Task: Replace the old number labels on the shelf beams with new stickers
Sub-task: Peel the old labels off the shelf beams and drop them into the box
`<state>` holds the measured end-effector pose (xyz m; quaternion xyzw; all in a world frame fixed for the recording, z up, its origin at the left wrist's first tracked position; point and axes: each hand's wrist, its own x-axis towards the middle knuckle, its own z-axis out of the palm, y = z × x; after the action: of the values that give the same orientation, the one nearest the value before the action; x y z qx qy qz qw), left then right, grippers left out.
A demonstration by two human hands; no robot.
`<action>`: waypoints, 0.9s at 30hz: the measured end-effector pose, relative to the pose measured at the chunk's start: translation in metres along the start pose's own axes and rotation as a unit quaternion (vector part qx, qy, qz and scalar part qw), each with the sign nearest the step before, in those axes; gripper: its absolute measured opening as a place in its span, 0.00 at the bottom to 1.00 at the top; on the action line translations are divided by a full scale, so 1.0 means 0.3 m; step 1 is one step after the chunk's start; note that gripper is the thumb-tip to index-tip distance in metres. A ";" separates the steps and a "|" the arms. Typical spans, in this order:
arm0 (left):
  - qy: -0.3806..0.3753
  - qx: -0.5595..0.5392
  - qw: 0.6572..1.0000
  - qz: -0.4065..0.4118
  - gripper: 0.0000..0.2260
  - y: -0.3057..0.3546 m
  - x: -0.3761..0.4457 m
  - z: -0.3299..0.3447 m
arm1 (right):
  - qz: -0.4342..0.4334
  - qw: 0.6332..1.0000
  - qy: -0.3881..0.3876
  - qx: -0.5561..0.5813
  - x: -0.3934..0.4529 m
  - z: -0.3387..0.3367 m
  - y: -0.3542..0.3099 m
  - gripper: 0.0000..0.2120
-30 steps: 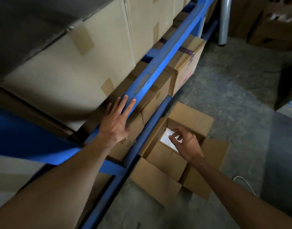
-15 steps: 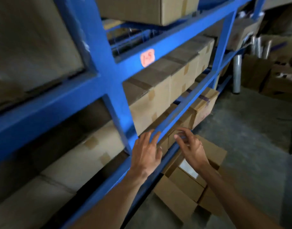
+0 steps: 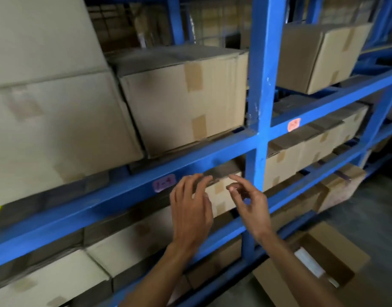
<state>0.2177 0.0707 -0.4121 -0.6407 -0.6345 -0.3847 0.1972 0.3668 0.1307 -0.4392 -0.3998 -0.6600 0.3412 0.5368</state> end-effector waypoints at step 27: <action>-0.024 0.250 0.966 -0.055 0.27 -0.483 0.004 -0.116 | -0.150 0.973 0.110 -0.138 0.048 0.476 -0.168 0.05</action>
<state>0.0695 0.0626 -0.4235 -0.5438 -0.7497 -0.2084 0.3144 0.2170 0.1181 -0.4158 -0.4018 -0.6897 0.1167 0.5910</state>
